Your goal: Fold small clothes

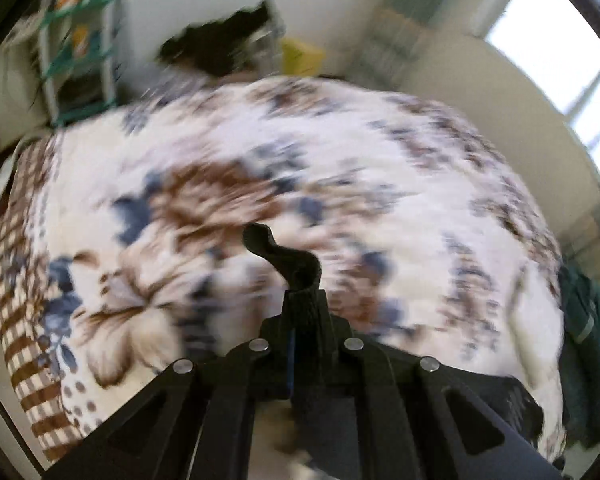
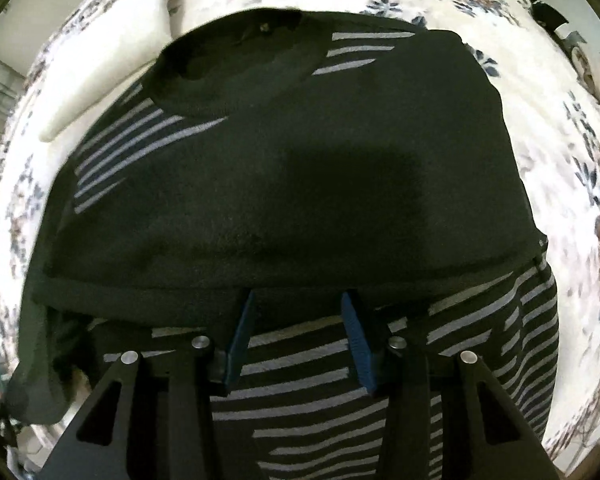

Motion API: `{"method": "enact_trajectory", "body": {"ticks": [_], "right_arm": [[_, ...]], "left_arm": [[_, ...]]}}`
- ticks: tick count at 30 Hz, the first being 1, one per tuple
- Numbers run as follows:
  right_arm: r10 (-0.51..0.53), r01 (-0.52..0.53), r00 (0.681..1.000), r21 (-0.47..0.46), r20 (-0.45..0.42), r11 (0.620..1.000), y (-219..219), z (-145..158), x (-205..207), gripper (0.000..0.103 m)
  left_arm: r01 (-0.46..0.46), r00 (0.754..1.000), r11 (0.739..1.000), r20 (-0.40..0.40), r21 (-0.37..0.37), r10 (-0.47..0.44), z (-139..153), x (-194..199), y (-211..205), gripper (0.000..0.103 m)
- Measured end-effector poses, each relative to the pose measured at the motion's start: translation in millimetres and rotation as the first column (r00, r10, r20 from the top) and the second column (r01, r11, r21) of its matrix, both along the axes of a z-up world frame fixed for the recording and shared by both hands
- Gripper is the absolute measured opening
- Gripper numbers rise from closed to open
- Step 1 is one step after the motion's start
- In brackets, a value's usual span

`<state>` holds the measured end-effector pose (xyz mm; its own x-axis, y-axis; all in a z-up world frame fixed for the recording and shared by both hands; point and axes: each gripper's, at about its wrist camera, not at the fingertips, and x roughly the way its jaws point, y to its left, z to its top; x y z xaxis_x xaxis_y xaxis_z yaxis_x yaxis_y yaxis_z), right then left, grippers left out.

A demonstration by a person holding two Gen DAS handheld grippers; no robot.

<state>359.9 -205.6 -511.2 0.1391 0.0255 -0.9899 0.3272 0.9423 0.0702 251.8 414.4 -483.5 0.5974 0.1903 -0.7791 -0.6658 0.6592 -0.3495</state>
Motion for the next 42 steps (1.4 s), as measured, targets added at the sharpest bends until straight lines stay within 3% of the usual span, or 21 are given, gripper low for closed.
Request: {"method": "enact_trajectory", "body": {"ticks": [4,7,9,13,16,18,19,21,22,23,25,27,29,31,33,36,37,39,41,42], "right_arm": [[0.009,-0.009,1.000,0.067,0.000,0.998,-33,10,-4,0.051],[0.015,-0.015,1.000,0.110,-0.004,0.994,-60,18,-5,0.051],[-0.001,0.000,1.000,0.145,0.006,0.989,-80,23,-8,0.051],[-0.058,0.052,0.998,0.197,0.020,0.979,-120,35,-9,0.051],[-0.104,0.097,0.994,0.214,0.021,0.972,-156,39,-16,0.051],[-0.136,0.129,0.991,0.217,0.017,0.968,-182,38,-22,0.051],[-0.146,0.141,0.989,0.216,0.010,0.966,-193,38,-25,0.051],[-0.163,0.162,0.987,0.208,-0.008,0.965,-218,36,-32,0.051],[-0.165,0.166,0.986,0.202,-0.020,0.965,-229,34,-34,0.051],[-0.165,0.168,0.986,0.195,-0.034,0.966,-240,33,-37,0.051],[-0.168,0.177,0.984,0.197,-0.063,0.964,-259,29,-44,0.051],[-0.172,0.187,0.981,0.213,-0.085,0.959,-276,29,-50,0.053],[-0.173,0.190,0.981,0.240,-0.093,0.952,-285,32,-54,0.055],[-0.164,0.185,0.982,0.273,-0.097,0.944,-291,39,-53,0.055],[-0.145,0.163,0.986,0.307,-0.082,0.938,-291,48,-46,0.058],[-0.101,0.110,0.994,0.348,-0.045,0.931,-282,59,-24,0.061],[-0.091,0.097,0.995,0.355,-0.034,0.930,-276,59,-12,0.061],[-0.084,0.082,0.996,0.359,-0.010,0.930,-263,55,16,0.061],[-0.090,0.082,0.996,0.369,0.005,0.926,-248,45,49,0.061],[-0.095,0.085,0.995,0.369,0.008,0.926,-243,39,62,0.061]], "left_arm": [[0.170,0.983,0.983,0.064,0.065,-0.175,59,36,-83,0.005],[0.342,0.932,0.934,0.093,0.103,-0.351,91,70,-170,0.005],[0.446,0.884,0.887,0.101,0.117,-0.457,102,95,-234,0.005],[0.633,0.758,0.770,0.134,0.081,-0.638,100,141,-367,0.005],[0.754,0.641,0.654,0.141,0.067,-0.754,91,173,-477,0.005],[0.808,0.577,0.587,0.135,0.050,-0.805,82,184,-529,0.005],[0.841,0.533,0.540,0.114,0.042,-0.838,74,191,-565,0.005],[0.872,0.488,0.489,0.054,0.012,-0.871,59,197,-604,0.010],[0.878,0.478,0.478,0.014,-0.010,-0.878,49,200,-621,0.010],[0.880,0.473,0.474,-0.041,-0.035,-0.880,36,203,-635,0.012],[0.874,0.477,0.484,-0.107,-0.044,-0.872,23,202,-642,0.032],[0.862,0.500,0.507,-0.131,-0.018,-0.856,16,187,-626,0.067],[0.840,0.538,0.542,-0.184,0.035,-0.822,10,168,-596,0.089],[0.819,0.568,0.569,-0.258,0.077,-0.782,-1,144,-570,0.093],[0.782,0.606,0.609,-0.396,0.133,-0.690,-24,110,-518,0.093],[0.752,0.607,0.639,-0.548,0.162,-0.575,-65,65,-469,0.093],[0.737,0.598,0.660,-0.596,0.146,-0.536,-81,52,-454,0.093],[0.684,0.595,0.724,-0.643,0.089,-0.483,-111,25,-420,0.093],[0.644,0.609,0.763,-0.634,0.045,-0.477,-129,14,-406,0.094],[0.625,0.626,0.780,-0.616,0.031,-0.478,-135,12,-400,0.101]]}}
